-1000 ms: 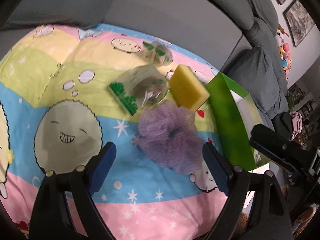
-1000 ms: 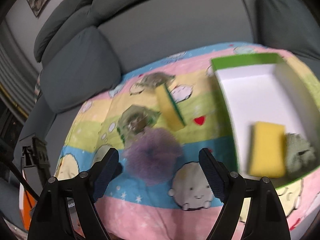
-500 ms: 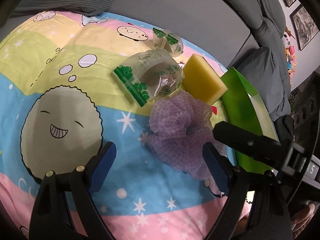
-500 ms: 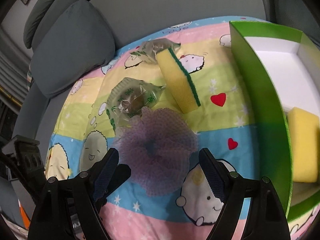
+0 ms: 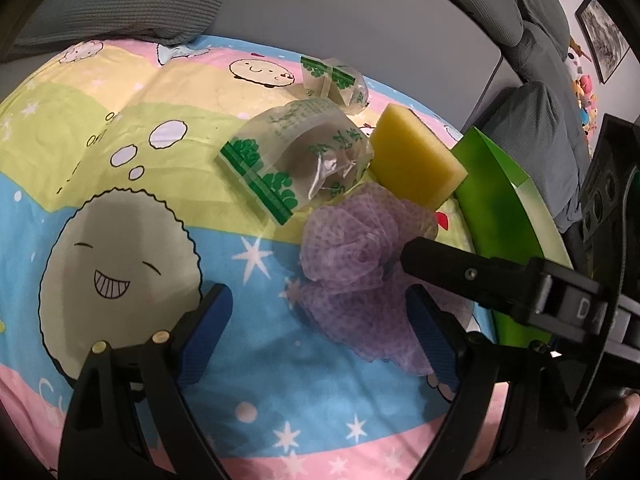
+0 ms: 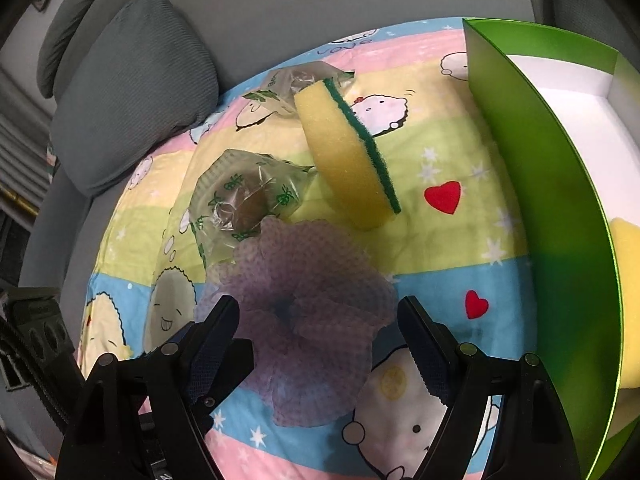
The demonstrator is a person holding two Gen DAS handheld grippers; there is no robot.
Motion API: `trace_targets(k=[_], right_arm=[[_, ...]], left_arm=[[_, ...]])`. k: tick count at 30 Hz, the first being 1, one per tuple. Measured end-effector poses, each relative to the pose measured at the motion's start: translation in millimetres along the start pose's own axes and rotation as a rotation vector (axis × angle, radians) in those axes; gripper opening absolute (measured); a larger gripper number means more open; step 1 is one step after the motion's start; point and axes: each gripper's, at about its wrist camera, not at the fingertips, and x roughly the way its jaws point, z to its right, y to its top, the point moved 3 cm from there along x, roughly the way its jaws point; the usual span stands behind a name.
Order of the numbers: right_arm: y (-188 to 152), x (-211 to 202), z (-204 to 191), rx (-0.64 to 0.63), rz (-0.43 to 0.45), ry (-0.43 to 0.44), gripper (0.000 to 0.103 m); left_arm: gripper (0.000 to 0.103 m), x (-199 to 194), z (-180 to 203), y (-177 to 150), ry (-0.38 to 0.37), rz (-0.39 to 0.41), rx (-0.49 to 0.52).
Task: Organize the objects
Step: 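Move the right gripper to the purple mesh bath puff and grasp it, then lift the purple bath puff with the right gripper and carry it over the box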
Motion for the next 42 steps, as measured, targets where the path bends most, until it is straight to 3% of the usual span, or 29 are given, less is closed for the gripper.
trace_targets(k=[7, 16, 18, 24, 27, 29, 30, 34, 42], right_arm=[[-3.7, -1.5, -9.7, -0.031, 0.000, 0.052, 0.083], [0.1, 6.0, -4.9, -0.016, -0.021, 0.058, 0.083], [-0.9, 10.5, -3.7, -0.012, -0.032, 0.055, 0.083], [-6.1, 14.2, -4.3, -0.031, -0.016, 0.034, 0.082], [-8.2, 12.1, -3.5, -0.029, -0.003, 0.037, 0.069], [-11.5, 12.1, -1.3, 0.001, -0.018, 0.118, 0.045], [-12.5, 11.6, -0.1, 0.016, -0.021, 0.145, 0.041], [-16.1, 3.5, -1.6, 0.007, -0.011, 0.150, 0.034], [-19.2, -27.0, -9.1, -0.014, 0.050, 0.150, 0.033]], left_arm=[[0.087, 4.7, 4.8, 1.5, 0.015, 0.005, 0.036], [0.086, 9.8, 6.0, 4.2, 0.003, 0.007, 0.036], [0.082, 11.3, 6.4, 4.0, 0.009, 0.011, 0.037], [0.052, 13.6, 11.4, 0.8, 0.018, 0.017, 0.067], [0.043, 15.4, 15.7, -2.0, 0.025, 0.008, 0.094], [0.035, 15.6, 18.7, -4.7, 0.012, -0.008, 0.101], [0.034, 15.4, 19.8, -6.1, 0.011, -0.013, 0.103], [0.033, 11.4, 26.4, -11.3, 0.004, -0.016, 0.127], [0.033, -6.9, 42.5, -10.8, -0.015, 0.021, 0.156]])
